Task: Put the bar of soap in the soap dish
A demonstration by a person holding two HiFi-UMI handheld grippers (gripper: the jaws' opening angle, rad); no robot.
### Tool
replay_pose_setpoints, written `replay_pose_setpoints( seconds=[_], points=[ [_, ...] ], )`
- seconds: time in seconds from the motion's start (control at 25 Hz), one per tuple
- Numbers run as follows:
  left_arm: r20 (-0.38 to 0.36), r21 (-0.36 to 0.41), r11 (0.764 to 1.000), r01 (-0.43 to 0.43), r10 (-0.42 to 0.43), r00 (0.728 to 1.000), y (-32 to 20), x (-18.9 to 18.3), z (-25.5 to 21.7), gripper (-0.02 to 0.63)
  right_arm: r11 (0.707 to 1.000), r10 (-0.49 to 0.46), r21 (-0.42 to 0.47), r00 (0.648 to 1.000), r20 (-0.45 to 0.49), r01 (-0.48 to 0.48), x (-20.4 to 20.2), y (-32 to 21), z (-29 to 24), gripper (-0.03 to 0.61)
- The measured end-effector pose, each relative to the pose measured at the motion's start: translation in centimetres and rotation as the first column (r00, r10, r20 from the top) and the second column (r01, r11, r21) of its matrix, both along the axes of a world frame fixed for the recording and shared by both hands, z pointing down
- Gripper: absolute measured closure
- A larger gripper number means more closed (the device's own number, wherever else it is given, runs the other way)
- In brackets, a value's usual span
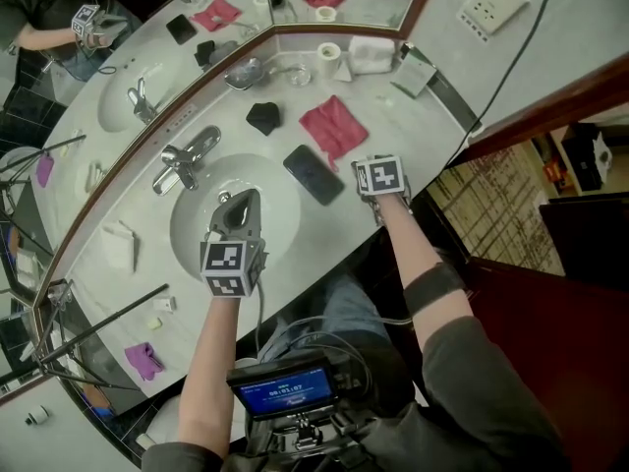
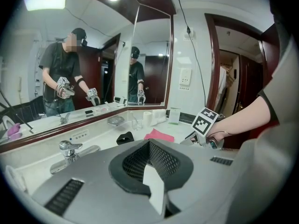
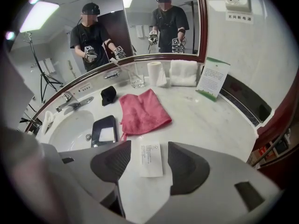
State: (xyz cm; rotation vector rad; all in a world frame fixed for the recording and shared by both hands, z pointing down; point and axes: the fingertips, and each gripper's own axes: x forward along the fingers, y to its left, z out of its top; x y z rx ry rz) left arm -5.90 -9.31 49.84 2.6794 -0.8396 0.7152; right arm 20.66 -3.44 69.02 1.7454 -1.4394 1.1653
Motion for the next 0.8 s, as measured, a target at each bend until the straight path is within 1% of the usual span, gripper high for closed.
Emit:
replay_pose_setpoints(
  seconds=[0.12, 0.28, 0.32, 0.44, 0.6, 0.8],
  points=[
    [-0.010, 0.011, 1.000, -0.002, 0.002, 1.000, 0.5, -0.7, -0.9, 0.614, 0.998, 0.008, 0.064, 1.000, 0.002, -0.008, -0.2, -0.6, -2.3, 0.314],
    [-0.025, 0.029, 1.000, 0.004, -0.003, 1.000, 1.2, -2.3, -2.2, 0.614, 0.985, 0.004, 0.175, 1.000, 0.006, -0.005, -1.0, -1.6, -6.4, 0.370],
    [-0.029, 0.034, 0.999, 0.007, -0.006, 1.000, 1.4, -2.8, -2.6, 0.614, 0.978, 0.003, 0.207, 1.000, 0.005, -0.004, -1.3, -1.9, -7.6, 0.398],
    [-0.042, 0.048, 0.999, 0.019, -0.017, 0.999, 1.8, -4.3, -3.7, 0.614, 0.950, 0.001, 0.312, 1.000, 0.005, -0.002, -2.3, -2.5, -11.2, 0.469],
    [-0.063, 0.065, 0.997, 0.039, -0.034, 0.997, 2.5, -6.9, -5.3, 0.614, 0.911, -0.005, 0.413, 1.000, -0.001, 0.005, -4.2, -2.6, -15.1, 0.537],
    [-0.070, 0.085, 0.995, 0.054, -0.048, 0.996, 3.6, -10.4, -6.2, 0.614, 0.851, -0.021, 0.524, 1.000, -0.004, 0.020, -7.7, -2.2, -20.1, 0.557]
  ],
)
